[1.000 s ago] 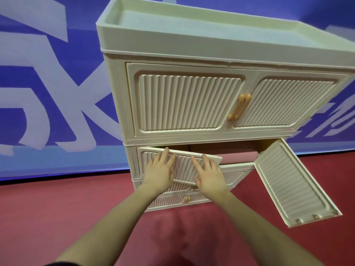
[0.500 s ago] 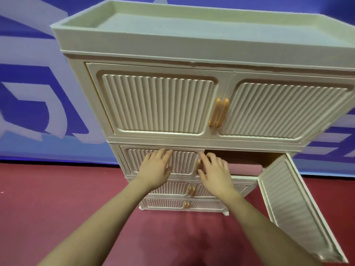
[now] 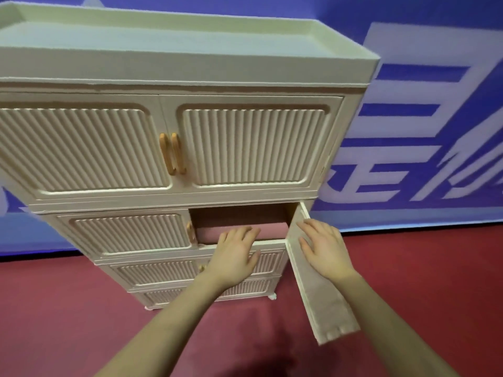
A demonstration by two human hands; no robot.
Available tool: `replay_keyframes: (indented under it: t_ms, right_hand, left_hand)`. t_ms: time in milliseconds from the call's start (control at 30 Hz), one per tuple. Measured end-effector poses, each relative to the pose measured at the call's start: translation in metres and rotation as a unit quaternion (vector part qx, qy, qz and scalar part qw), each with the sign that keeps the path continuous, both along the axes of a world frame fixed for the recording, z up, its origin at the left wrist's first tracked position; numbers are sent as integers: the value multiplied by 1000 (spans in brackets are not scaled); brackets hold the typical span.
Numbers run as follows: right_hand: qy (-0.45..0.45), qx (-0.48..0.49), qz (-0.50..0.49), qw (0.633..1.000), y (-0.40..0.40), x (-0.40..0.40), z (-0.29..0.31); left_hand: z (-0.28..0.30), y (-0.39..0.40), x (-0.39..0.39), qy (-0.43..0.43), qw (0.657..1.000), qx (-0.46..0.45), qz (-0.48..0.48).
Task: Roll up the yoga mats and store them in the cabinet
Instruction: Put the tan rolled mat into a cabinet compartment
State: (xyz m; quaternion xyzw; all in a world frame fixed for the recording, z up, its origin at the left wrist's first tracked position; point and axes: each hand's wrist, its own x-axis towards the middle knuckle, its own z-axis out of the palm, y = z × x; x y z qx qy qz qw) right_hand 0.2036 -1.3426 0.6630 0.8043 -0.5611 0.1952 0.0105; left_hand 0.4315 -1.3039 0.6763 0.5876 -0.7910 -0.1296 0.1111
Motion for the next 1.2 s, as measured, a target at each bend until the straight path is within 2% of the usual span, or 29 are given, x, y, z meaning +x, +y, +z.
replay_keyframes:
  t_ms: [167,300,433,500,600,700,833,1000,1100,1200]
  right_hand:
    - [-21,107,-22,994,-1,-33,-17]
    - [-52,110,-24,992,0,-31,-27]
    - [-29,158,-1,987,4,-8,-31]
    - [-26,159,-13,987,4,12,-33]
    - [-22,110,-53,992,1,46,-35]
    - [-10,113,-93,989,-7,77,-32]
    - [-60,114,-83,988,-10,107,-37]
    - [-77,115,-92,986,2,141,-51]
    - [-58,104,-104,987,4,159,-55]
    - [-54,99,-95,989,7,177,-57]
  left_hand:
    - [-12,-8,-46,-24,999,17,-12]
    - [-24,-4,-56,-37,998,48,-32]
    - [-27,2,-46,-11,997,63,-41]
    - [-22,0,-31,-25,997,60,-46]
    - [-21,-7,-2,-69,994,69,-50]
    - [-25,-9,29,-112,988,87,-61]
    - [-35,-7,71,-141,986,24,-80]
    - [-47,-2,113,-208,962,-85,-153]
    - [-53,-1,140,-238,955,-99,-145]
    - [-52,-6,157,-240,963,-79,-92]
